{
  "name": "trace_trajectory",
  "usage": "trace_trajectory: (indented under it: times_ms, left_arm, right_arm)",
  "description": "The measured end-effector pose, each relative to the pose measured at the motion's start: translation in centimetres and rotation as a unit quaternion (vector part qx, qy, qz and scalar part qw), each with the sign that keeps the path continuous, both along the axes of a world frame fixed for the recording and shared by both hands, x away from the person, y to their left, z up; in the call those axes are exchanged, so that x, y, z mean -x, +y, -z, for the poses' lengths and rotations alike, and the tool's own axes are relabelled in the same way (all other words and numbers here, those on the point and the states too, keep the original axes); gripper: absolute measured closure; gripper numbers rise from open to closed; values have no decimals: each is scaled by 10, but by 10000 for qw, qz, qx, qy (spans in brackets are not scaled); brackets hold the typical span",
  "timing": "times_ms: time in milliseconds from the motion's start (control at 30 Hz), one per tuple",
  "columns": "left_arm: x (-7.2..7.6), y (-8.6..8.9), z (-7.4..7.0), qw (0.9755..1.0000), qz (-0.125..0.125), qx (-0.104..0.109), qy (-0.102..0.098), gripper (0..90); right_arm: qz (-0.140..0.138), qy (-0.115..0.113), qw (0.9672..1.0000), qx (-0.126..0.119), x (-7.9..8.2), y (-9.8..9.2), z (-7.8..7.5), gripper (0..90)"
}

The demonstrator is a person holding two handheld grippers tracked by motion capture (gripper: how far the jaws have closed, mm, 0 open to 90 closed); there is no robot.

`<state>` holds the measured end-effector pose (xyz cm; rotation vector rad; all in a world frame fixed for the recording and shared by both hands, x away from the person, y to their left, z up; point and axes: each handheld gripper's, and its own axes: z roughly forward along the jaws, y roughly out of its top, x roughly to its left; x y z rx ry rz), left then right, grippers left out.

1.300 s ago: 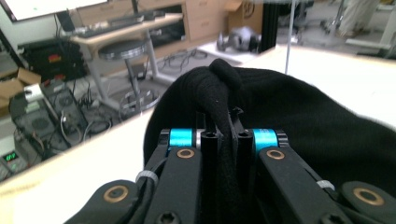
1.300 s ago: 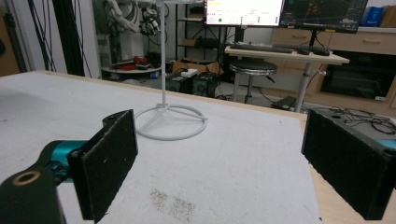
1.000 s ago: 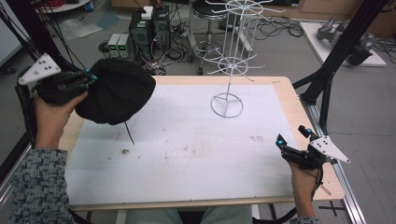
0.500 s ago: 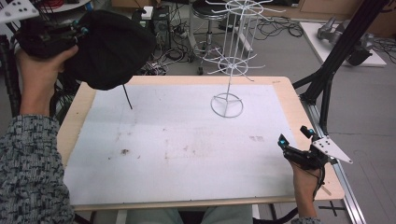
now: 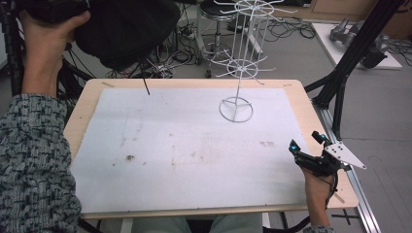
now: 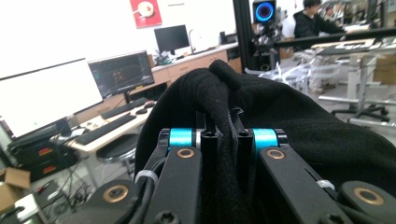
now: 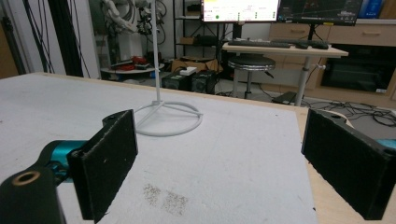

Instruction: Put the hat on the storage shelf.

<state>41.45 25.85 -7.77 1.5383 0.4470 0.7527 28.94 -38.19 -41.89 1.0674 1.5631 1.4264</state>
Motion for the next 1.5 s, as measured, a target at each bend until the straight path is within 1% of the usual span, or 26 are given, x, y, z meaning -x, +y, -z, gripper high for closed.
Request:
trace_trajectory:
  times_ms: [100, 200, 333, 367, 500, 667, 800, 833, 867, 1000, 1133, 1167, 1200, 1233, 1267, 1333, 1400, 1433, 1500]
  left_arm:
    - [-4, -8, -8, 10000, 42, -6, -19, 859]
    - [-6, -16, -14, 9999, 78, -11, -70, 858]
    - [-11, -28, -20, 9999, 143, -39, -52, 858]
    - [-13, -30, -22, 9998, 156, -65, -88, 858]
    - [-15, -38, -27, 9997, 194, -36, -124, 858]
    - [-18, -47, -34, 9997, 217, -6, -149, 858]
    - [-21, -53, -37, 9993, 267, 104, -231, 858]
    - [-23, -55, -37, 9992, 311, 165, -204, 858]
    - [-25, -55, -37, 9991, 329, 157, -194, 858]
    - [-35, -66, -37, 9992, 277, 286, -99, 858]
    - [-45, -79, -35, 9995, 158, 281, -1, 858]
    - [-47, -83, -35, 9994, 139, 308, 31, 858]
    - [-50, -86, -35, 9995, 94, 309, 44, 858]
    - [-52, -89, -35, 9994, 51, 340, 63, 858]
    - [-54, -92, -34, 9991, 39, 422, 92, 858]
    - [-57, -96, -34, 9988, 58, 491, 75, 858]
    - [-60, -101, -35, 9987, 44, 488, 107, 859]
    - [-61, -103, -35, 9990, 35, 439, 72, 858]
    - [-63, -107, -35, 9987, 56, 495, 72, 858]
  right_arm:
    - [7, -4, 10000, -60, 0, 0, 1, 97]
    - [-8, -3, 10000, -69, -1, -1, 1, 97]
    - [0, -17, 9999, -106, -2, -1, 1, 97]
    - [1, -13, 10000, -93, -2, -1, 1, 97]
    - [-7, -17, 9999, -124, -2, -1, 1, 97]
    - [14, -4, 9999, -105, -2, -1, 1, 97]
    - [3, -15, 9999, -135, -2, -1, 1, 97]
    - [7, -26, 9999, -141, -2, -1, 1, 97]
    - [10, -13, 9999, -134, -2, -1, 1, 97]
    - [14, -3, 9999, -125, -3, -1, 1, 97]
    - [30, -10, 9999, -132, -4, -2, 2, 97]
    - [34, -2, 9999, -139, -4, -2, 1, 97]
    - [30, 8, 9998, -176, -3, -2, 1, 97]
    - [32, 2, 9998, -174, -4, -2, 1, 97]
    - [37, 17, 9998, -190, -3, -2, 1, 97]
    - [41, 5, 9998, -176, -3, -2, 1, 97]
    - [45, -16, 9999, -145, -4, -3, 1, 97]
    - [43, -18, 9999, -149, -4, -3, 1, 97]
    - [47, -23, 9999, -159, -4, -3, 1, 97]
